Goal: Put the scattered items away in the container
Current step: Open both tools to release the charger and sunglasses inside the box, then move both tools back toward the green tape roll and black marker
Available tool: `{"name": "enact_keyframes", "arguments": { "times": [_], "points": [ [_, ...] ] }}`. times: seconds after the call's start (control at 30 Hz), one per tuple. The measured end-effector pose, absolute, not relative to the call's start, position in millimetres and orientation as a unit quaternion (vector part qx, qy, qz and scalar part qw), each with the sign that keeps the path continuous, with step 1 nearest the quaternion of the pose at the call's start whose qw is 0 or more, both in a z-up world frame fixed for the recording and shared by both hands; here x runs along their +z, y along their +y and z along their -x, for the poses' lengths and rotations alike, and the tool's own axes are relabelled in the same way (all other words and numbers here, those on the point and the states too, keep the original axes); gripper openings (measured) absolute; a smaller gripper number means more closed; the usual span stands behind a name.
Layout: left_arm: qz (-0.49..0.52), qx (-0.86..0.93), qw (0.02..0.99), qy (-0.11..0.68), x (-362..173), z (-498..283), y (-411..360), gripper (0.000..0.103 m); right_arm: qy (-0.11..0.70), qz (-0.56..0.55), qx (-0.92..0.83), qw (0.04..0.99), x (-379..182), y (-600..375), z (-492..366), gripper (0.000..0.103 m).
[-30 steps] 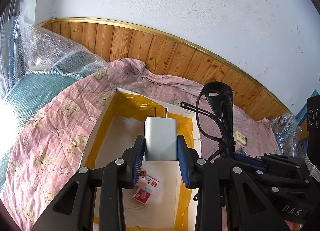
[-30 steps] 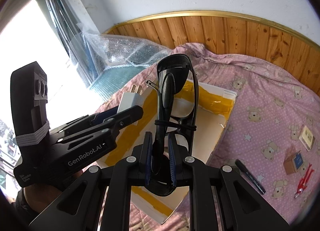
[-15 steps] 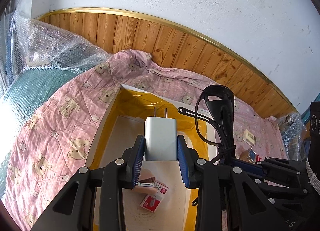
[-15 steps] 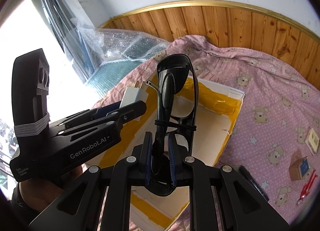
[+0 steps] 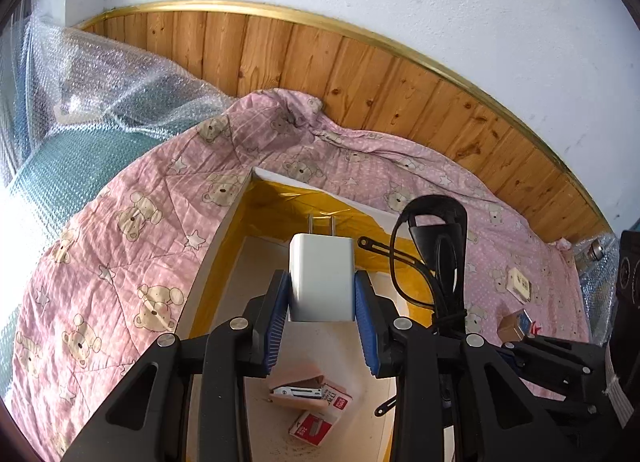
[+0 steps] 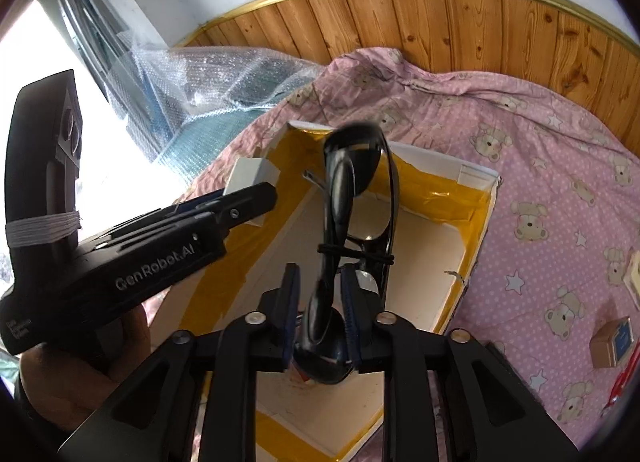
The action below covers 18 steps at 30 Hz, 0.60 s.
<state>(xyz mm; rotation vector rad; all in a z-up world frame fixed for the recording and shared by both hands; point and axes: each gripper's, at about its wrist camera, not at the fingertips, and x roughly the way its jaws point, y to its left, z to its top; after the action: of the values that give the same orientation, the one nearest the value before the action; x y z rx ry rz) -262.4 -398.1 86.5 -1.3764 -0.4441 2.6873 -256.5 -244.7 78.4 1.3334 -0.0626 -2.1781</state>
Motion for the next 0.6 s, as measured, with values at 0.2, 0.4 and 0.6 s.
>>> {"name": "enact_keyframes", "arguments": {
  "times": [0.2,0.4,0.6],
  "points": [
    [0.441,0.884,0.049,-0.150,92,251,-412,0.034,-0.028,-0.503,-0.816,0.283,76,-233,248,0.034],
    [0.433,0.887,0.049,-0.151,109,231,-420,0.034,-0.037,-0.501,-0.814,0.291,89,-229,230,0.034],
    [0.428,0.887,0.046,-0.165,122,206,-428,0.034,-0.047,-0.502,-0.810,0.299,97,-224,204,0.034]
  ]
}}
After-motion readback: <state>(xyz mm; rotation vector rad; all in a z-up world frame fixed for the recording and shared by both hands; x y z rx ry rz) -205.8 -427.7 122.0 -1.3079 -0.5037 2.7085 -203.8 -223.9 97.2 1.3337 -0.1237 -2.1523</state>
